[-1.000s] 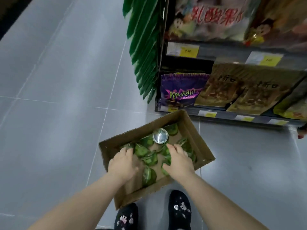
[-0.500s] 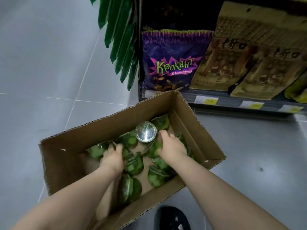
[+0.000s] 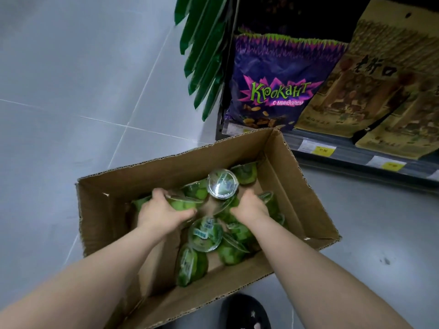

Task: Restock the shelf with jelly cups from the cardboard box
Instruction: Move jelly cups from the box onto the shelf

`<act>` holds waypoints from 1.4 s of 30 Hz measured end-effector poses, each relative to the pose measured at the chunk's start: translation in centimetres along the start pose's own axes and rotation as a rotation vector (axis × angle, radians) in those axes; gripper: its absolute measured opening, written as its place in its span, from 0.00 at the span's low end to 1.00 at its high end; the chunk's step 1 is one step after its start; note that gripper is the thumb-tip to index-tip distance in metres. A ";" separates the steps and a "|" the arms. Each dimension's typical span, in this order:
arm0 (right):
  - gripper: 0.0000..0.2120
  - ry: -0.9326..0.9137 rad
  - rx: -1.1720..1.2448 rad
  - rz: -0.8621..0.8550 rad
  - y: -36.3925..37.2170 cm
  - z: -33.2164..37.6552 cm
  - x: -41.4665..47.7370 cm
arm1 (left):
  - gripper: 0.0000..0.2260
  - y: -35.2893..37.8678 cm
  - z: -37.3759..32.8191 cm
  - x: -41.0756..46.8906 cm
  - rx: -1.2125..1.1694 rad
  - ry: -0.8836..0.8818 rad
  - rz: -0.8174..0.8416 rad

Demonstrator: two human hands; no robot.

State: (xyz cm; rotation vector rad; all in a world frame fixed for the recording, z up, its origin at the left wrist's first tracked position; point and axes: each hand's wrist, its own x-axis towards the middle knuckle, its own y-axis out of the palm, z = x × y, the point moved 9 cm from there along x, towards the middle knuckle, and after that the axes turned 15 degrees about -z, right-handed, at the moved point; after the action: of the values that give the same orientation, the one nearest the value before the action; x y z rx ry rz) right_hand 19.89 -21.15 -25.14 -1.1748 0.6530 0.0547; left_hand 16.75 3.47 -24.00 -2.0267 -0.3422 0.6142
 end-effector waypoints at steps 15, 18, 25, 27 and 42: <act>0.30 -0.050 -0.131 0.040 5.0 0.6 1.8 | 0.44 -1.7 2.5 -0.1 -0.168 -0.146 0.013; 0.31 -0.085 -0.138 0.007 4.4 0.6 1.6 | 0.45 -1.3 2.2 0.0 -0.203 -0.154 0.036; 0.32 0.090 0.140 -0.019 -2.0 0.1 -3.2 | 0.42 -8.2 -3.4 -0.5 -0.327 -0.067 0.062; 0.32 0.110 0.232 -0.054 -6.3 0.4 -6.0 | 0.39 -12.5 -6.6 -1.5 -0.365 -0.021 0.091; 0.31 0.052 0.540 -0.481 -55.0 5.7 -32.2 | 0.33 -53.1 -38.8 -16.0 -0.558 0.446 0.158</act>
State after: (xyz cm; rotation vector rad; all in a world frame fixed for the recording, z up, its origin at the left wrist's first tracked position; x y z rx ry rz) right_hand 16.45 -29.26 38.21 -0.7806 0.3786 -0.5305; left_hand 25.21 -5.41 42.56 -2.6702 -0.0853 0.1445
